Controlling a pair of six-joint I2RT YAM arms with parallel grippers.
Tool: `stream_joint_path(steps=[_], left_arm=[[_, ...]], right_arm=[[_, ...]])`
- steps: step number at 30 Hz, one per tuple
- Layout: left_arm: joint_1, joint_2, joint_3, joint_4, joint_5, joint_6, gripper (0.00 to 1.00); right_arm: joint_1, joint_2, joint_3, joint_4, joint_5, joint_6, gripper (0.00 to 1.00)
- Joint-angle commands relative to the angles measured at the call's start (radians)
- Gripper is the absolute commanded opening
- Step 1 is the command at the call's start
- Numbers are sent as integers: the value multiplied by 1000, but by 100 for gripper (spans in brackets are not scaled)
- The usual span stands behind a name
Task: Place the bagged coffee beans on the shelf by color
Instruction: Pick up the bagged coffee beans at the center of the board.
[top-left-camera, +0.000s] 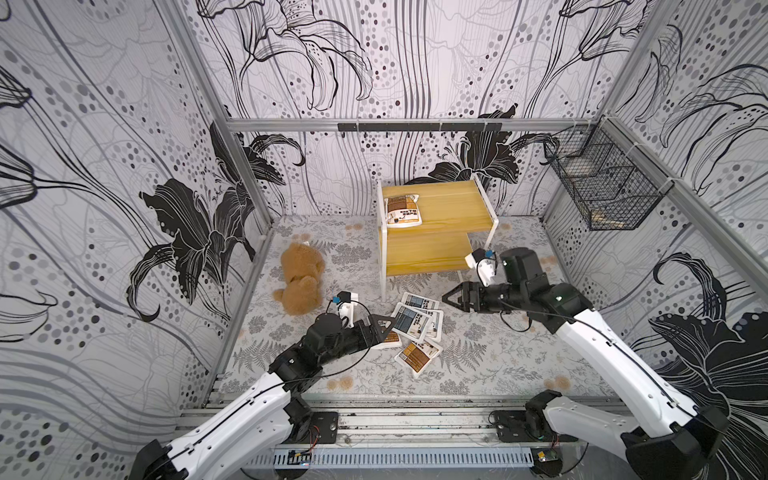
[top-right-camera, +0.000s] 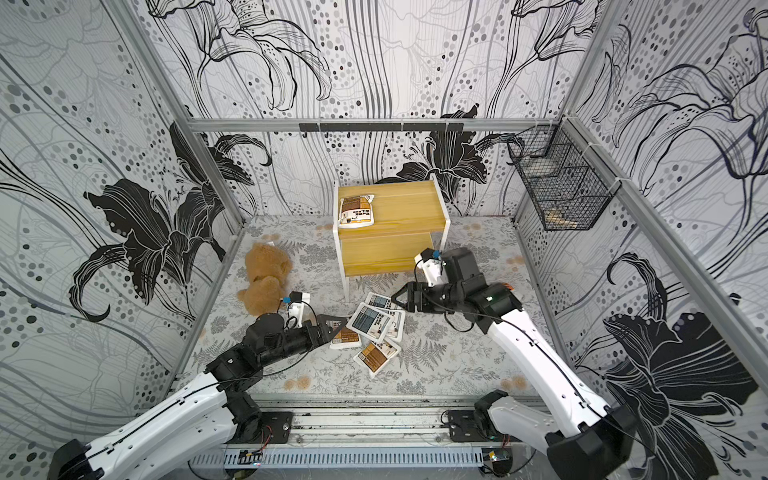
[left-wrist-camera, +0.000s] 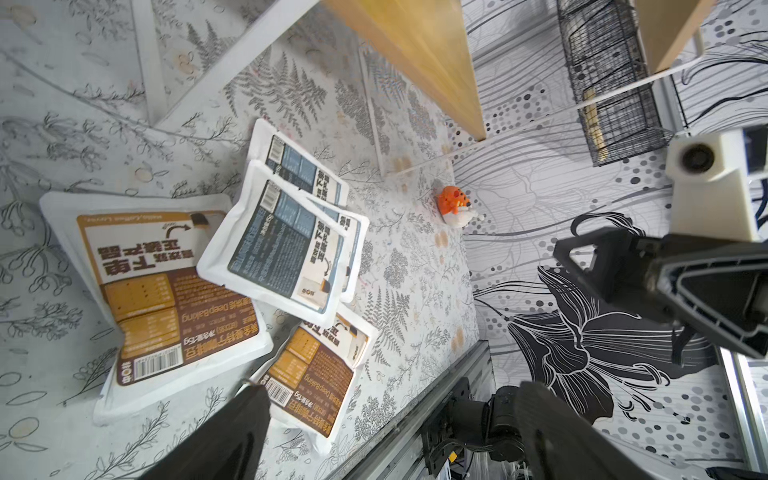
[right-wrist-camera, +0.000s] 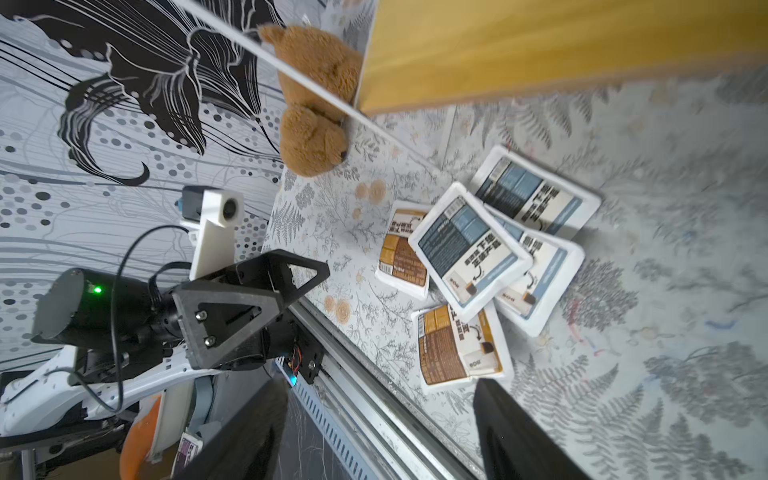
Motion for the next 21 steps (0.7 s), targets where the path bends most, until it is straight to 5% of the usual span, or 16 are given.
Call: stream_joint_path(steps=[1, 11, 21], left_arm=[[7, 18, -31, 72, -16, -35, 98], [-44, 50, -68, 49, -52, -45, 98], [-193, 216, -92, 279, -104, -103, 99]], right_arm=[[93, -34, -145, 159, 54, 133, 76], [252, -4, -452, 418, 160, 384, 74], [329, 6, -601, 616, 224, 580, 71]])
